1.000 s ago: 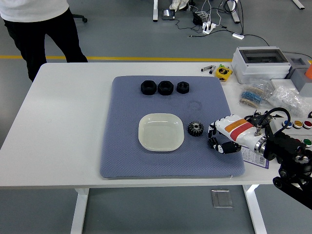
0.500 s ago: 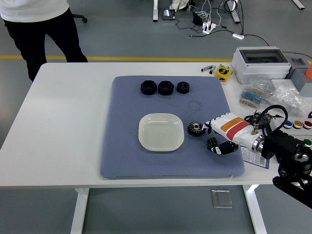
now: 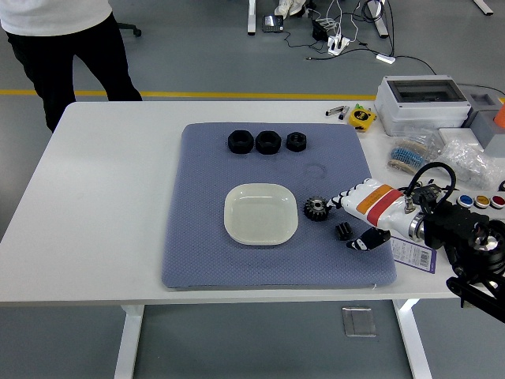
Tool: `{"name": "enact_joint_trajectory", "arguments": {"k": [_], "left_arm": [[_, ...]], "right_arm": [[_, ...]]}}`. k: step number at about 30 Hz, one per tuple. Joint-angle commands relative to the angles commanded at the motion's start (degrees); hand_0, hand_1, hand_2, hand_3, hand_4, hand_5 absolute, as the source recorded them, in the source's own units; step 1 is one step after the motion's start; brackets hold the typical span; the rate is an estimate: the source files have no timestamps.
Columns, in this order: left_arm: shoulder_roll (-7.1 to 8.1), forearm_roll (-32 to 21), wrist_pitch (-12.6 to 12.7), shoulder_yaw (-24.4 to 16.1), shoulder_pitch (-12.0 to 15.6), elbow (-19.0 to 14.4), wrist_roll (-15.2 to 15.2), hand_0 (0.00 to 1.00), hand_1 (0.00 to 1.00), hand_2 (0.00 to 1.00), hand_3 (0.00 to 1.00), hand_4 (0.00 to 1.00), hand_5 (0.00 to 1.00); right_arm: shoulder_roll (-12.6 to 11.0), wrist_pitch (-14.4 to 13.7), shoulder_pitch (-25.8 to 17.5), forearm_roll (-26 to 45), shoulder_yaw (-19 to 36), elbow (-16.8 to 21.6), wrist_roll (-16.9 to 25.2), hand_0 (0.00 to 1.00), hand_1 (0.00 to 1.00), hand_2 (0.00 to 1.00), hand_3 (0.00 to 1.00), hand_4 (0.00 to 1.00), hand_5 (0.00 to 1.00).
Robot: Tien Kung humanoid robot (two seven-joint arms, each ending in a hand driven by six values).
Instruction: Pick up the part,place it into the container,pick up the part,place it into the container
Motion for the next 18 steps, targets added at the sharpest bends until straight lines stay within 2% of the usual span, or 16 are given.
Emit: {"name": "enact_joint_trajectory", "arguments": {"k": [5, 6, 18], "left_arm": [[-0.02, 0.04, -0.04, 0.02, -0.04, 0.00, 0.04, 0.831, 0.766, 0.806, 0.581, 0.490, 0.778], [-0.01, -0.03, -0.04, 0.12, -0.05, 0.00, 0.04, 0.831, 0.766, 0.806, 0.581, 0.491, 0.780], [-0.08, -0.22, -0.06, 0.47, -0.31, 0.00, 0.14, 0.831, 0.766, 0.807, 0.581, 0.489, 0.778]], "right_arm": [[0.29, -0.47, 0.33, 0.60, -0.80, -0.55, 0.05, 0.369, 0.531, 0.649, 0.670, 0.856, 0.260], [0.41, -0.52, 0.39, 0.70, -0.96, -0.83, 0.09, 0.357, 0.479, 0.576, 0.593, 0.782, 0.236], [1.88, -0.85, 0.89, 3.18, -1.82, -5.43, 0.67, 0.350, 0.464, 0.552, 0.565, 0.755, 0.232]]}}
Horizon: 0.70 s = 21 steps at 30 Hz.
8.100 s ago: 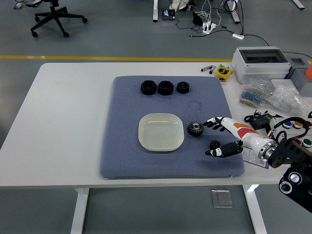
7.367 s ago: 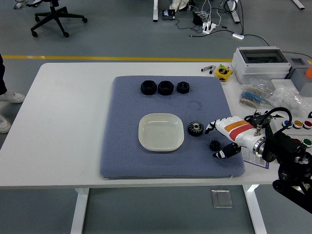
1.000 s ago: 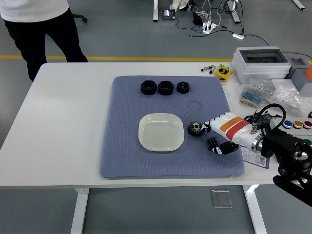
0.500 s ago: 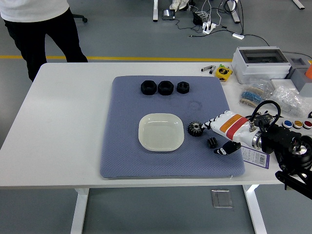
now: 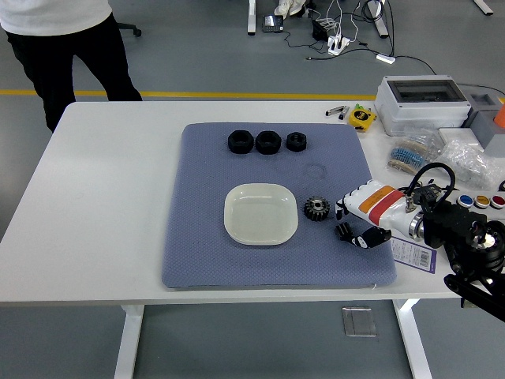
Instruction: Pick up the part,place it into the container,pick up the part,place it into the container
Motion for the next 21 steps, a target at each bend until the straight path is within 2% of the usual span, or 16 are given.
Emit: {"name": "enact_joint_trajectory", "arguments": {"k": [11, 12, 17, 18, 21], "left_arm": [[0.01, 0.69, -0.16, -0.60, -0.06, 0.00, 0.08, 0.831, 0.766, 0.807, 0.580, 0.491, 0.778], [0.02, 0.67, -0.16, -0.58, -0.07, 0.00, 0.07, 0.831, 0.767, 0.808, 0.581, 0.491, 0.777], [0.01, 0.84, -0.19, -0.77, -0.11, 0.00, 0.09, 0.831, 0.767, 0.808, 0.581, 0.491, 0.777], [0.01, 0.88, -0.20, -0.80, -0.11, 0.00, 0.09, 0.831, 0.767, 0.808, 0.581, 0.491, 0.775], [-0.01, 1.04, -0.19, -0.98, -0.10, 0.00, 0.10, 0.831, 0.767, 0.808, 0.581, 0.491, 0.775]], "right_arm": [[-0.13, 0.51, 0.15, 0.90, -0.73, 0.45, 1.02, 0.324, 0.442, 0.523, 0.540, 0.729, 0.224], [-0.17, 0.61, 0.16, 0.95, -0.75, 0.45, 1.13, 0.244, 0.383, 0.459, 0.482, 0.675, 0.219], [-0.41, 0.59, 0.11, 1.56, -0.85, 0.43, 1.73, 0.244, 0.383, 0.459, 0.482, 0.675, 0.219], [-0.44, 0.47, 0.10, 1.69, -0.88, 0.43, 1.87, 0.211, 0.340, 0.435, 0.465, 0.671, 0.267], [-0.47, 0.27, 0.11, 2.06, -0.95, 0.53, 2.21, 0.211, 0.340, 0.435, 0.465, 0.671, 0.267]]}}
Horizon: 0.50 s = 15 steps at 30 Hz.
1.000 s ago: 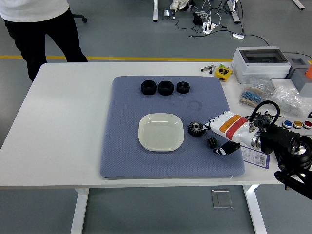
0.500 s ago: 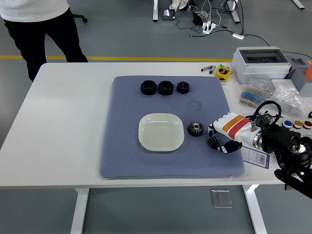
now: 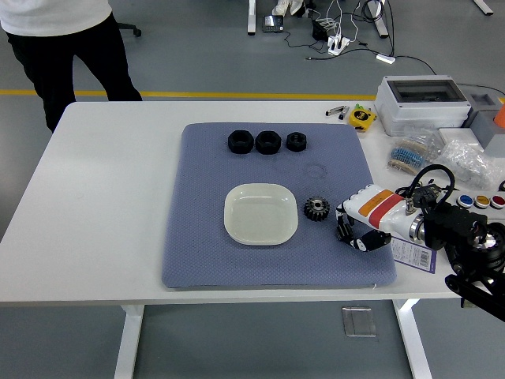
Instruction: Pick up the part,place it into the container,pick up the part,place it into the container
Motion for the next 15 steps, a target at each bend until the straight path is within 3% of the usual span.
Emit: {"name": "enact_joint_trajectory", "arguments": {"k": [15], "left_arm": [[-0.08, -0.12, 0.25, -0.17, 0.18, 0.00, -0.02, 0.831, 0.767, 0.808, 0.581, 0.491, 0.775]], "right_arm": [[-0.31, -1.07, -0.07, 1.37, -0.05, 0.43, 1.71, 0.170, 0.310, 0.420, 0.464, 0.647, 0.307]]}}
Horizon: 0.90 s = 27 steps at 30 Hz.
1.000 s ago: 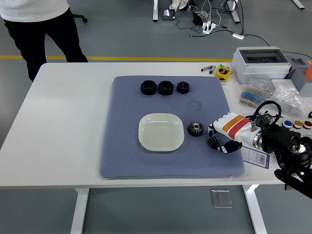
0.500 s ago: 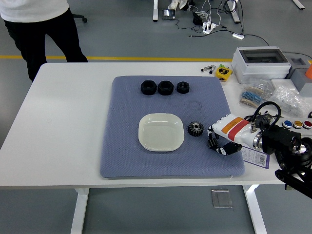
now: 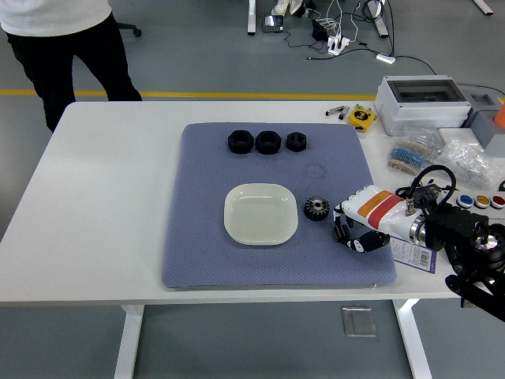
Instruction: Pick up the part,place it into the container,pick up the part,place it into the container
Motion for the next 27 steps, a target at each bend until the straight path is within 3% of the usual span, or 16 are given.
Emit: {"name": "enact_joint_trajectory", "arguments": {"k": [9, 16, 21, 27], "left_arm": [[0.04, 0.20, 0.06, -0.19, 0.28, 0.00, 0.05, 0.831, 0.767, 0.808, 0.582, 0.491, 0.776], [0.09, -0.06, 0.16, 0.01, 0.53, 0.00, 0.01, 0.832, 0.767, 0.807, 0.582, 0.491, 0.775], [0.07, -0.59, 0.52, 0.28, 0.62, 0.00, -0.16, 0.832, 0.767, 0.807, 0.582, 0.491, 0.775], [0.15, -1.72, 0.66, 1.28, 0.39, 0.00, -0.36, 0.832, 0.767, 0.807, 0.582, 0.492, 0.775]], "right_arm": [[-0.23, -0.86, 0.20, 0.49, 0.62, 3.45, -0.22, 0.154, 0.306, 0.420, 0.467, 0.644, 0.333], [0.89, -1.39, 0.61, 0.62, 0.93, 6.04, -0.62, 0.150, 0.306, 0.420, 0.467, 0.636, 0.333], [3.31, -2.31, 1.95, 1.54, 1.05, 6.96, -1.26, 0.146, 0.306, 0.422, 0.468, 0.628, 0.342], [7.84, -3.07, 4.53, 3.58, 0.62, 4.56, -2.55, 0.146, 0.313, 0.426, 0.472, 0.617, 0.331]]}}
